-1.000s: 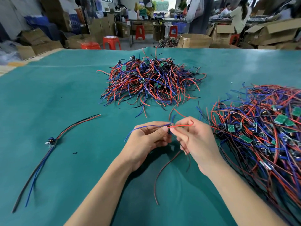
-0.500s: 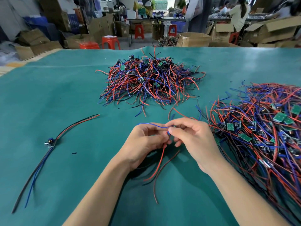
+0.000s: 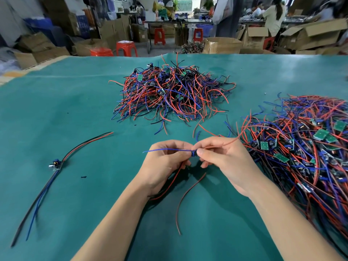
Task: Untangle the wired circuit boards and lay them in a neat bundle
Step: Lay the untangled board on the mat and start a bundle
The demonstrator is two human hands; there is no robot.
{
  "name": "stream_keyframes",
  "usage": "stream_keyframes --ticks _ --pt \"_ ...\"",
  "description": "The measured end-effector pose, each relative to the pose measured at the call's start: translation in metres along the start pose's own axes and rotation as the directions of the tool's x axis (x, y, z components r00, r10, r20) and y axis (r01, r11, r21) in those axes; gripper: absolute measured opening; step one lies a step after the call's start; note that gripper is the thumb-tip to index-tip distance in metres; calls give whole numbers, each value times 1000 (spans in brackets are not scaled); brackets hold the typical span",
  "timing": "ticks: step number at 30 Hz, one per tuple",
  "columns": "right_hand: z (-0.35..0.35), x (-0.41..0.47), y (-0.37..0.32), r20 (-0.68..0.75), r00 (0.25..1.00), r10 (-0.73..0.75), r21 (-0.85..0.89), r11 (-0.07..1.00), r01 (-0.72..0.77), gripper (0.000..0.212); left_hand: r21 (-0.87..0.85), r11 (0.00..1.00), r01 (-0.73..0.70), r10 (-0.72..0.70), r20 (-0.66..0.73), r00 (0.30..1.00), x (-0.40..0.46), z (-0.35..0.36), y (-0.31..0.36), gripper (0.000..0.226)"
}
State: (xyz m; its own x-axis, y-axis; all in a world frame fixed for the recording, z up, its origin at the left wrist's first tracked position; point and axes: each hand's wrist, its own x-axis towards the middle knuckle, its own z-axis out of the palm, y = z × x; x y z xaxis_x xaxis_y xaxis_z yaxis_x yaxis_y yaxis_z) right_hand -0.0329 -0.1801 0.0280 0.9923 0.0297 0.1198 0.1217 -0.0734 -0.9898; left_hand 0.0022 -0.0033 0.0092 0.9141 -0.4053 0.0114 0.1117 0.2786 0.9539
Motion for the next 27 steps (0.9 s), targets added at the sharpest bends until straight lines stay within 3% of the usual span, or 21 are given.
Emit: stream_keyframes --ticks 10,13,16,18,27 --pt "-5 0 -2 49 999 11 82 996 -15 12 113 993 17 -27 93 995 -1 2 3 7" --pt "1 2 1 -48 998 45 150 988 -38 11 90 996 5 -16 124 992 -1 2 3 17" --pt "6 3 4 -207 978 37 165 986 -2 8 73 997 -16 6 134 991 -2 1 0 17" --pt "7 2 4 -236 971 28 158 987 10 6 67 998 -11 2 138 990 -2 0 0 16" --pt "-2 -1 -4 -10 986 165 334 930 -152 10 237 971 -33 -15 196 980 -3 -1 -1 17"
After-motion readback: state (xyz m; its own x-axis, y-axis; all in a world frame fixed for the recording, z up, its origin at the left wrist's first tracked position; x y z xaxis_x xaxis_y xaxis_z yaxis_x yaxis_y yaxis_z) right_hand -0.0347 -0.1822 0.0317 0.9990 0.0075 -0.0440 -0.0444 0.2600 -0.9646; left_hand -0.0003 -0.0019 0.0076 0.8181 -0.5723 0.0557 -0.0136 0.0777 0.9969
